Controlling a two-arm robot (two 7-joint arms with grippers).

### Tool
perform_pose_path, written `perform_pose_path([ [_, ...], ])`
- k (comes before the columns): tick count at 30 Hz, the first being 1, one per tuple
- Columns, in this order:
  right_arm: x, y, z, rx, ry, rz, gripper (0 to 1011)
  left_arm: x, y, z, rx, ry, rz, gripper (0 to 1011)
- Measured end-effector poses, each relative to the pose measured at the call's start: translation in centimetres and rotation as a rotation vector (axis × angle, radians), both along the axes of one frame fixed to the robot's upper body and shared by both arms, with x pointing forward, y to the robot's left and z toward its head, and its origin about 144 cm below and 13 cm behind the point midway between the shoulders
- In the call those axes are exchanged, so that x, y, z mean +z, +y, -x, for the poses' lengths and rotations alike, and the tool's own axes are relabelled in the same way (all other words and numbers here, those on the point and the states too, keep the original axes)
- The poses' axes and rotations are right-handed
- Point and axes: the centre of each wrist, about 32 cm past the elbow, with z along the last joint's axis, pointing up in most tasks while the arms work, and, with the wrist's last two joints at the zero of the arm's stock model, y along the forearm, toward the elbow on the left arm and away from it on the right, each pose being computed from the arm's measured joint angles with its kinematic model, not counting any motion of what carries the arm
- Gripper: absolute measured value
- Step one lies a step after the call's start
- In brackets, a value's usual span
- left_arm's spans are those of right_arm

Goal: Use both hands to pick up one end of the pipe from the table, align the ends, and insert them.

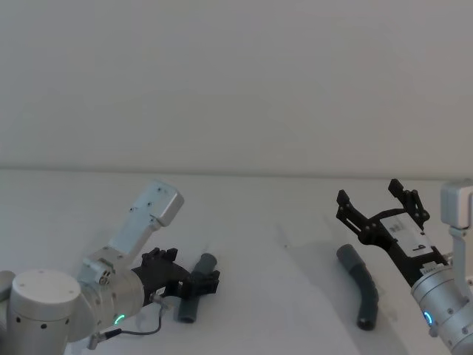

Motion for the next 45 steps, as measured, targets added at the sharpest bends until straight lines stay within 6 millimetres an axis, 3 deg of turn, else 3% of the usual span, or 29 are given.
perform_pose_path([
  [21, 0.0, 0.0, 0.0, 0.0, 0.0, 0.0, 1001, -0.16, -0.12, -0.21, -0.002, -0.005, -0.013, 993],
  [28, 0.0, 0.0, 0.0, 0.0, 0.0, 0.0, 1001, -0.18, -0.15, -0.23, -0.003, -0.006, -0.014, 846],
  [39, 0.0, 0.0, 0.0, 0.0, 0.0, 0.0, 1001, -0.19, -0.16, -0.25, -0.003, -0.006, -0.015, 490],
  [45, 0.0, 0.0, 0.0, 0.0, 0.0, 0.0, 1002, -0.2, -0.15, -0.25, -0.003, -0.006, -0.016, 355],
])
